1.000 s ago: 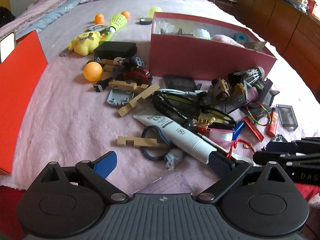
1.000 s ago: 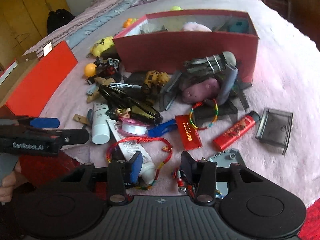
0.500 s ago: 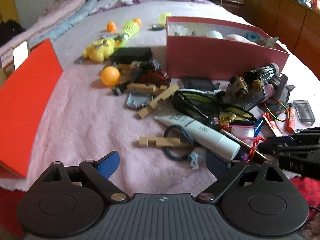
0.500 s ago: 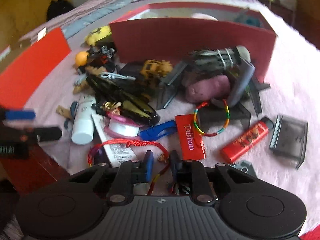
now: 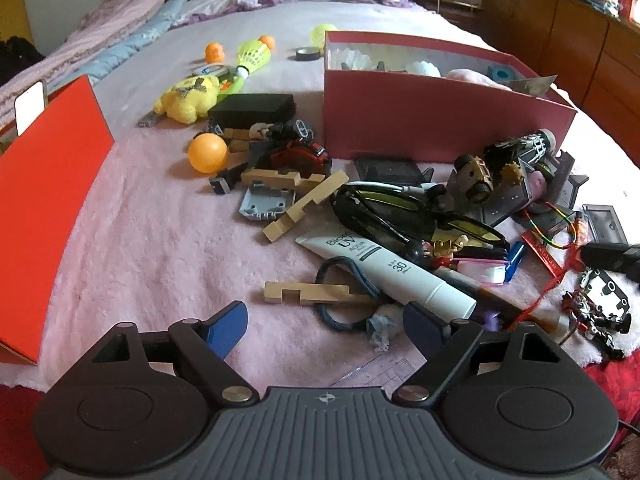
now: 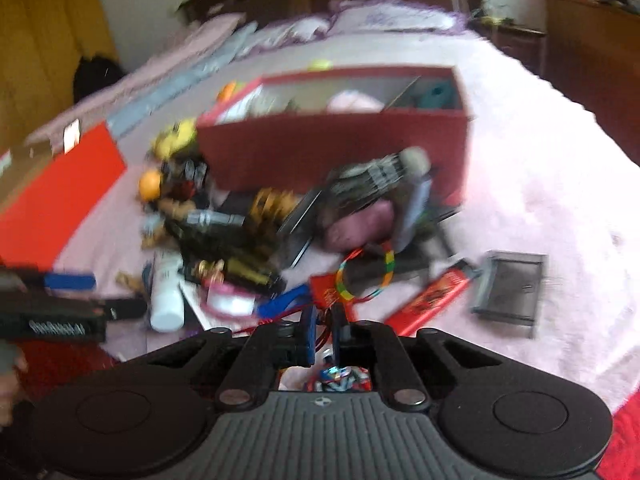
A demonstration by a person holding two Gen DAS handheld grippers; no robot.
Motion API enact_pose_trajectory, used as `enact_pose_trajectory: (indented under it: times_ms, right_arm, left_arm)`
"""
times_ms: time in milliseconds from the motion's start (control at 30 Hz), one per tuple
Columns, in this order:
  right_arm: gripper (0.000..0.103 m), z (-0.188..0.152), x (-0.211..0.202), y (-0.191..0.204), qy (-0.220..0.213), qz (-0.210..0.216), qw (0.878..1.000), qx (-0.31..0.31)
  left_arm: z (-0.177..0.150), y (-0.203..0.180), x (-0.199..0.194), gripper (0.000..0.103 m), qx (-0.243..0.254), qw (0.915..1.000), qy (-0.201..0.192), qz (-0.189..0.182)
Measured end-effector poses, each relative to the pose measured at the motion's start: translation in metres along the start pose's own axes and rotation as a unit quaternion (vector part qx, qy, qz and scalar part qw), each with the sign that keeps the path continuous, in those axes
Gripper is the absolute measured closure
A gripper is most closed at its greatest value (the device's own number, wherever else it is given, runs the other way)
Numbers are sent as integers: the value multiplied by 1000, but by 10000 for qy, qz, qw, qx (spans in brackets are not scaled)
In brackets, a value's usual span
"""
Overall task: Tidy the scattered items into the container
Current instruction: 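Move both tools back down to the pile beside the box, then grasp the blue plastic hook with the left tool while the right tool grasps the red-blue robot figure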
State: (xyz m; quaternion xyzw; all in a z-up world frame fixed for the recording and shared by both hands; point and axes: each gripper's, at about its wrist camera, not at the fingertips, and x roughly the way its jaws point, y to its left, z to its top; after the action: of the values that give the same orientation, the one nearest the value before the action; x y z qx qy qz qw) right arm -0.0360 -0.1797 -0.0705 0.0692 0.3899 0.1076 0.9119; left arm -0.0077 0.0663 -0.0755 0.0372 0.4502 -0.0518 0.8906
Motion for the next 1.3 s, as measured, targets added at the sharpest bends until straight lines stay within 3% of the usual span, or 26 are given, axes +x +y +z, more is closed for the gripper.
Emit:
enact_pose_trajectory:
  times_ms: [433,600,800,933,1000,1067,1133,1300]
  right_arm:
    - [95,23,-64,-40,-972,-671,9924,349]
    - [95,17,-59,-60,-876,-1012,9899,476]
    - [94,-6,-30,-80,-417,-1335,9878,678]
    - [94,-18,-19,-83,-221,-1344,9874,811]
    - [94,-22,-15,-83,-139,-1350,9872,840]
    - [92,-23,-12,-83,-84,-1358,9867,892]
    - [87,-23,-9,-84,-70,-1362,9863,923]
    - [81,-21,-16,-83,-180,-1330,9872,858]
  left_arm:
    - [-1,-14,-6,18,238,9997,-73,-85]
    - [-2,-28,-14,18,446,9981,-186,-375]
    - [-11,-50,0,20,983,9947,-115,-280]
    - [-13,-43,19,49,784,9956,124,-492]
    - [-11,-39,26,54,699,9958,122,-572]
    - [-7,-37,28,75,668,9961,102,-565]
    - [-5,-36,26,82,626,9964,99,-563]
    - [-8,-29,15,85,440,9963,124,-724]
